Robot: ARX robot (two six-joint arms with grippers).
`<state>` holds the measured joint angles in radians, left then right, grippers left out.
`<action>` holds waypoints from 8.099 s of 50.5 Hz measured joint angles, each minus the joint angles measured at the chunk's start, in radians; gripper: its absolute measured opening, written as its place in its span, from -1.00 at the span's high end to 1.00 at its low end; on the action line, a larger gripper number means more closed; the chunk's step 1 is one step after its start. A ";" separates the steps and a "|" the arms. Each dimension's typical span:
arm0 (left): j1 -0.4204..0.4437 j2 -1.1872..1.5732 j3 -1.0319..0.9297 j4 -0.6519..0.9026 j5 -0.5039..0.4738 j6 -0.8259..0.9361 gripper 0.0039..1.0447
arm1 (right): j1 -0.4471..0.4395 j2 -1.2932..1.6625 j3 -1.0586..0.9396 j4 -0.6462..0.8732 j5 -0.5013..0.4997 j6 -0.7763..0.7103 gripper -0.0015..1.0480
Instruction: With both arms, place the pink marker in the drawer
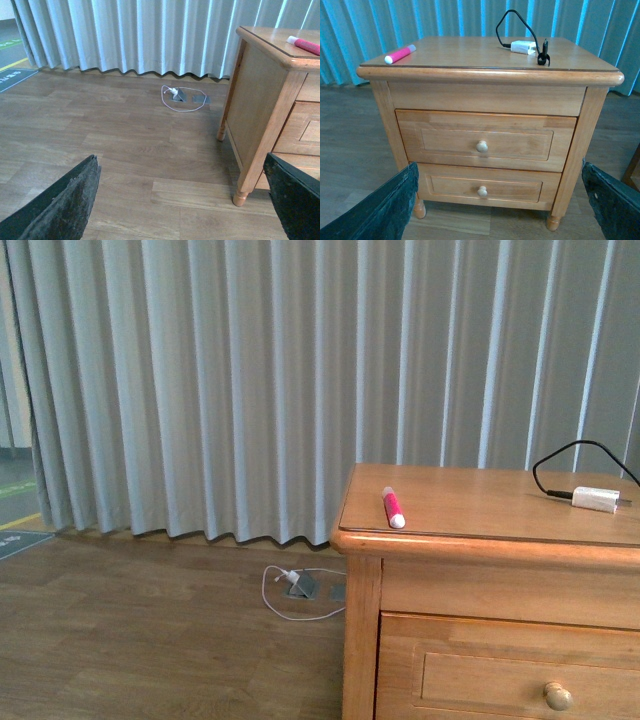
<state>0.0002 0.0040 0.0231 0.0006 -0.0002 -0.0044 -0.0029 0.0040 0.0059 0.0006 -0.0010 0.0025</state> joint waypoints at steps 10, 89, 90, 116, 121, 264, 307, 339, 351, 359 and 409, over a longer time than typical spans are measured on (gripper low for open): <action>0.000 0.000 0.000 0.000 0.000 0.000 -0.89 | 0.000 0.000 0.000 0.000 0.000 0.000 -0.84; 0.000 0.000 0.000 0.000 0.000 0.000 -0.89 | 0.133 1.773 0.587 0.753 0.080 0.047 -0.84; 0.000 0.000 0.000 0.000 0.000 0.000 -0.89 | 0.133 1.796 0.603 0.760 0.084 0.046 -0.84; 0.000 0.000 0.000 0.000 0.000 0.000 -0.89 | 0.090 2.147 0.893 0.808 0.147 0.047 -0.84; 0.000 0.000 0.000 0.000 0.000 0.000 -0.89 | 0.085 2.179 0.918 0.813 0.151 0.047 -0.84; 0.000 0.000 0.000 0.000 0.000 0.000 -0.89 | -0.049 0.473 0.240 -0.076 -0.128 0.223 -0.84; -0.093 0.431 0.222 0.190 -0.165 0.034 -0.89 | -0.049 0.473 0.240 -0.076 -0.128 0.223 -0.84; -0.327 1.475 0.990 0.311 -0.098 0.097 -0.89 | -0.049 0.473 0.240 -0.076 -0.128 0.223 -0.84; -0.432 1.761 1.201 0.348 -0.099 0.041 -0.89 | -0.049 0.473 0.240 -0.076 -0.128 0.223 -0.84; -0.483 1.914 1.394 0.309 -0.131 0.000 -0.89 | -0.049 0.473 0.240 -0.076 -0.128 0.223 -0.84; -0.556 2.298 1.947 -0.013 -0.185 -0.012 -0.52 | -0.049 0.473 0.240 -0.076 -0.128 0.223 -0.84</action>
<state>-0.5556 2.3024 1.9697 -0.0128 -0.1848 -0.0166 -0.0517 0.4774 0.2459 -0.0757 -0.1287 0.2256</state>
